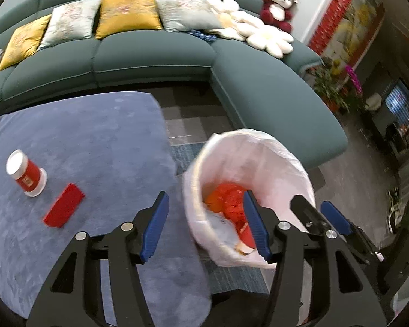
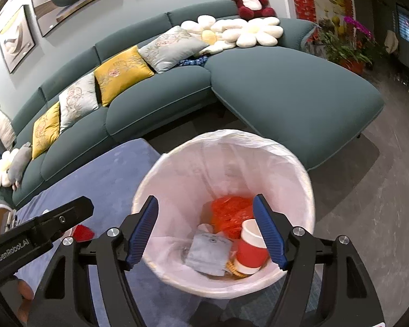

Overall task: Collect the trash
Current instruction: 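Move both tools back over the table toward the small red cup and red envelope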

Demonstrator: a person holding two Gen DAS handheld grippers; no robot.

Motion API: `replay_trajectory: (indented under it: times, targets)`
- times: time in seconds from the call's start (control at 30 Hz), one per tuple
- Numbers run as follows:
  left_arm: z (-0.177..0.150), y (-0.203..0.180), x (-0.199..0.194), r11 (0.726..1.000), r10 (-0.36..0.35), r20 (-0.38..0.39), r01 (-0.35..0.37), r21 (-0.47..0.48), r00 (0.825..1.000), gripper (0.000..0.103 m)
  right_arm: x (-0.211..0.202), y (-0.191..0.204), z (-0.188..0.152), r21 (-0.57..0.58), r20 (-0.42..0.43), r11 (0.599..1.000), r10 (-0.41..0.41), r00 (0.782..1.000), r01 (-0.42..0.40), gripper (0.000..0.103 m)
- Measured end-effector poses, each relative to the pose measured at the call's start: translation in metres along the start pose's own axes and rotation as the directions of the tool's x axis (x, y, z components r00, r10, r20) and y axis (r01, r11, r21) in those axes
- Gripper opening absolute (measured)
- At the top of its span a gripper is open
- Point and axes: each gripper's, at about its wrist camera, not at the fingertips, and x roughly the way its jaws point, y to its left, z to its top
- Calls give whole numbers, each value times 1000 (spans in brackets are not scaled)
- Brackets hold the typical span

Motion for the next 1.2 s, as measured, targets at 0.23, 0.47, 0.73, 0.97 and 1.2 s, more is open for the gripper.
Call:
replay_trajectory:
  times: [0.23, 0.47, 0.73, 0.97, 1.2]
  targets:
    - [-4, 52, -21, 996, 54, 32, -52, -74, 998, 55, -5, 45, -4, -69, -4, 997, 36, 999, -36, 72]
    - [-10, 106, -41, 981, 97, 54, -86, -172, 994, 58, -6, 97, -16, -140, -29, 987, 72, 997, -76, 74]
    - [-23, 173, -64, 955, 153, 66, -130, -268, 986, 66, -1, 160, -36, -212, -71, 970, 106, 992, -118, 75]
    - [-34, 228, -78, 929, 196, 64, -164, -331, 979, 69, 11, 215, -61, -276, -122, 949, 125, 985, -155, 75]
    - [-42, 276, -78, 909, 252, 34, -225, -351, 967, 77, 33, 256, -82, -304, -184, 937, 117, 976, -170, 75]
